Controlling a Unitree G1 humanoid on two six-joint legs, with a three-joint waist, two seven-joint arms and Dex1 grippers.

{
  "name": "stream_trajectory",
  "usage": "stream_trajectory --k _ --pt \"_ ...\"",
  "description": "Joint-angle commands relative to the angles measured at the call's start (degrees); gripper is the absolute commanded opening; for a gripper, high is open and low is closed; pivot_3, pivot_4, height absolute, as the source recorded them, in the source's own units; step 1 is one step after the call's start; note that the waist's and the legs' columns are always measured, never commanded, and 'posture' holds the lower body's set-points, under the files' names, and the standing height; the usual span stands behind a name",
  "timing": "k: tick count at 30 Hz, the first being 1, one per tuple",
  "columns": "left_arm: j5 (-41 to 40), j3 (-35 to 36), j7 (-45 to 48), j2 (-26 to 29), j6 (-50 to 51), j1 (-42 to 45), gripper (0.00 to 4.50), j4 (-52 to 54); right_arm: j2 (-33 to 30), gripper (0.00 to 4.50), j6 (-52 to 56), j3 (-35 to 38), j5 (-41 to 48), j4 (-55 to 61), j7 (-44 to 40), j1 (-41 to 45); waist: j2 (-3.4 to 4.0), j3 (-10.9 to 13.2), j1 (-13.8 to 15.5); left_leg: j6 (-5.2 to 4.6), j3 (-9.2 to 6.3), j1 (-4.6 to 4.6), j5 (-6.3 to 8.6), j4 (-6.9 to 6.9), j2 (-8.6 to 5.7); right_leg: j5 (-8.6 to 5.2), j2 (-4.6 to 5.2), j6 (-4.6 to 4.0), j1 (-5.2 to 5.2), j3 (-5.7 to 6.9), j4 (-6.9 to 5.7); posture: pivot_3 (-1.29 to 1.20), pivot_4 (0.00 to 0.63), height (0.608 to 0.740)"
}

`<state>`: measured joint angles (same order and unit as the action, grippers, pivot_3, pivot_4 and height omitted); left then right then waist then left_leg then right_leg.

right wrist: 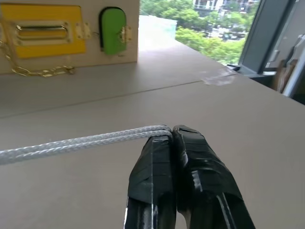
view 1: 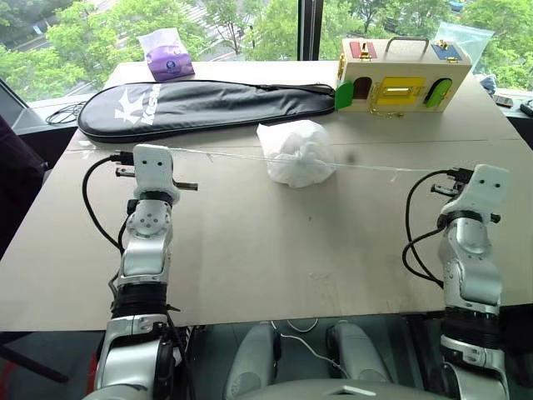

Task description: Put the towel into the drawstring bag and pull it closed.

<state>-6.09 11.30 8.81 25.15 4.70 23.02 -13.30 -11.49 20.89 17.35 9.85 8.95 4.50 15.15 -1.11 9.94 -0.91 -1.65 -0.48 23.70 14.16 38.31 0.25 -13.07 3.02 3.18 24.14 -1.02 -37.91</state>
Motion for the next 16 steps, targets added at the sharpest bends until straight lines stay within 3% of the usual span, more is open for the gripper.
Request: stream_trajectory --k 1,2,3,5,6,8,11,12,16 --pt "-11.5 -2.9 18.8 0.8 5.9 -2.0 0.00 6.7 -4.0 1.41 4.9 -5.9 12.9 8.3 -20.2 -2.5 0.00 0.0 -0.1 0.00 0.01 0.00 0.00 0.00 0.01 0.00 0.00 0.00 0.00 -0.01 0.00 0.00 0.150 0.740" --pt "-12.9 -4.6 24.3 2.9 8.1 -3.4 0.00 8.4 -7.0 1.89 6.0 -7.6 13.4 9.3 -24.3 -4.5 0.00 0.0 -0.2 -0.01 0.00 -0.01 0.01 0.00 0.04 -0.01 -0.01 0.00 -0.01 0.00 0.02 0.00 0.150 0.740" --pt "-13.4 -6.0 28.6 5.0 9.9 -4.6 0.56 9.5 -10.3 2.43 6.8 -9.3 13.2 10.1 -28.1 -6.5 0.00 0.0 -0.3 -0.01 -0.02 0.00 0.01 0.00 0.08 -0.01 -0.05 0.00 -0.01 0.03 0.03 0.00 0.150 0.740" --pt "-13.8 -7.5 34.9 9.9 13.6 -7.1 1.25 10.2 -19.4 3.35 5.4 -12.8 10.5 10.7 -37.2 -12.2 0.00 0.0 -0.2 -0.01 -0.06 0.00 0.01 -0.02 0.08 -0.02 -0.08 -0.01 -0.01 0.05 0.04 0.00 0.150 0.740" --pt "-14.1 -7.4 37.9 12.2 13.6 -8.5 1.90 10.4 -23.0 3.94 3.8 -13.3 9.8 10.2 -40.8 -14.8 0.00 0.0 -0.1 -0.02 -0.06 0.00 0.01 -0.03 0.08 -0.03 -0.07 -0.01 -0.02 0.06 0.06 0.00 0.150 0.740" --pt "-14.7 -6.8 41.9 15.9 13.5 -10.9 2.79 10.7 -27.3 3.94 0.5 -11.7 10.2 8.7 -45.7 -18.5 0.02 0.0 0.0 -0.03 -0.04 -0.01 0.01 -0.02 0.10 -0.04 -0.08 -0.01 -0.04 0.05 0.10 0.00 0.150 0.740" --pt "-12.4 -5.8 43.3 20.4 12.5 -14.2 4.17 9.4 -28.1 3.94 -5.0 -5.3 13.9 4.9 -49.6 -20.8 0.02 0.0 -0.2 -0.03 0.08 -0.24 0.02 -0.02 0.16 -0.07 -0.10 -0.04 -0.26 -0.03 0.18 0.00 0.150 0.740" --pt "-11.9 -5.3 43.4 20.9 11.1 -15.0 4.45 9.1 -28.2 3.94 -6.7 -4.0 14.5 4.0 -51.1 -21.2 0.02 0.0 -0.1 -0.03 0.09 -0.39 0.02 -0.03 0.17 -0.16 -0.12 -0.20 -0.42 -0.04 0.23 0.00 0.150 0.740" --pt "-13.7 -3.4 45.5 21.4 10.0 -16.9 4.45 9.7 -27.7 3.94 -6.4 -1.0 19.1 3.3 -55.3 -21.9 0.02 0.0 0.0 -0.04 0.21 -0.90 0.03 -0.11 0.23 -0.31 -0.06 -0.05 -0.81 -0.13 0.24 0.00 0.150 0.740"
